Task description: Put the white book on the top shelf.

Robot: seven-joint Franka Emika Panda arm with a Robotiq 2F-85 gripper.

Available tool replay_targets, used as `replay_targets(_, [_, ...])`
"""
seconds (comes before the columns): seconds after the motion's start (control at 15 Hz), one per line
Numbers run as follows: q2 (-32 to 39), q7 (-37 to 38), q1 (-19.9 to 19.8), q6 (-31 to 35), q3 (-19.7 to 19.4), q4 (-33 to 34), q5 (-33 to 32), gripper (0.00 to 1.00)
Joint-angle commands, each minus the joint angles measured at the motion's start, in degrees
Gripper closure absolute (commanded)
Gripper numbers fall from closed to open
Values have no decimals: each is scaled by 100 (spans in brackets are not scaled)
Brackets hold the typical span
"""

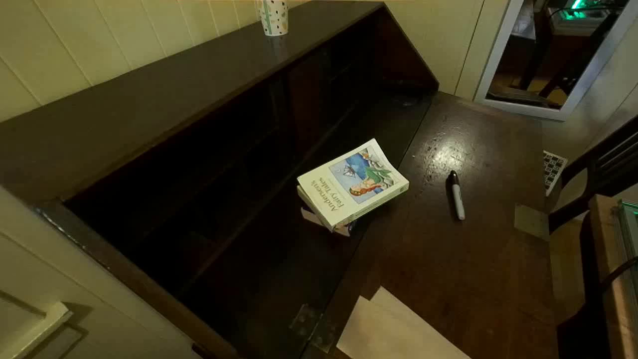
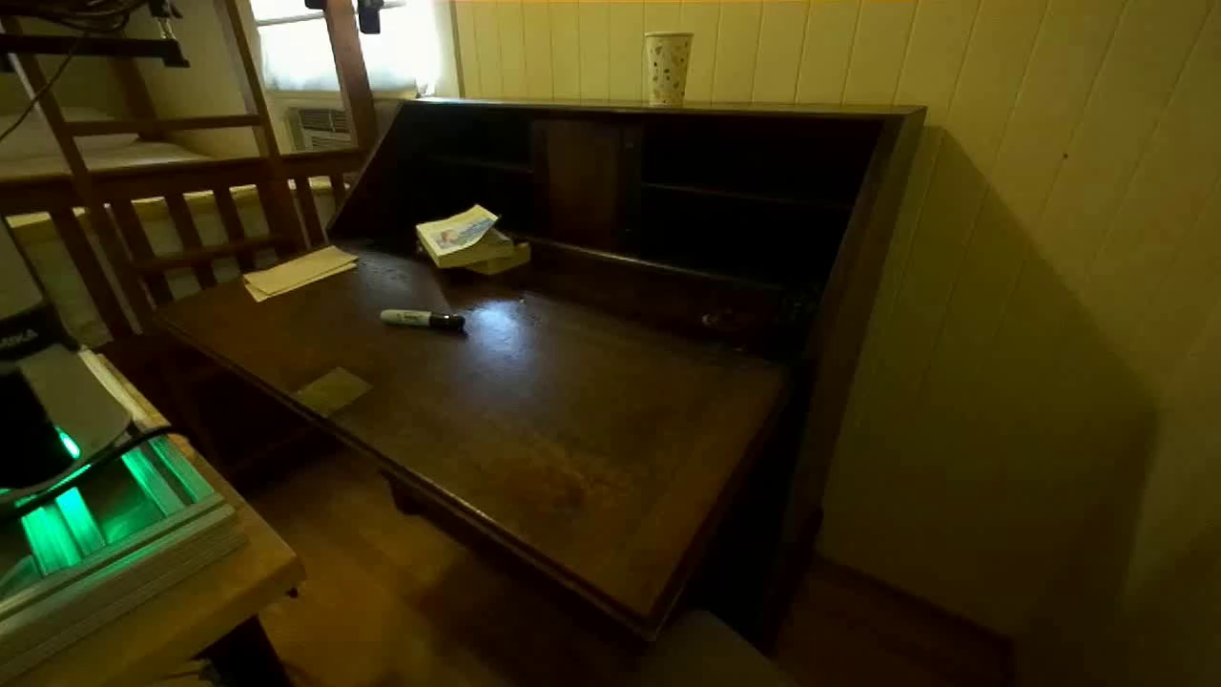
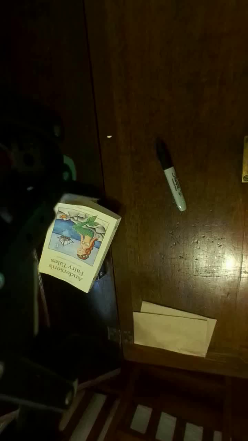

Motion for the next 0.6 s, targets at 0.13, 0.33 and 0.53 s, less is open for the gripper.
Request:
replay_targets(0.13, [39,-81,-172,-25,132,18,82,0])
replay_targets(0.33, [39,-81,-172,-25,132,18,82,0])
replay_targets(0.53, [403,-69,-228,181,-72,80,218,0])
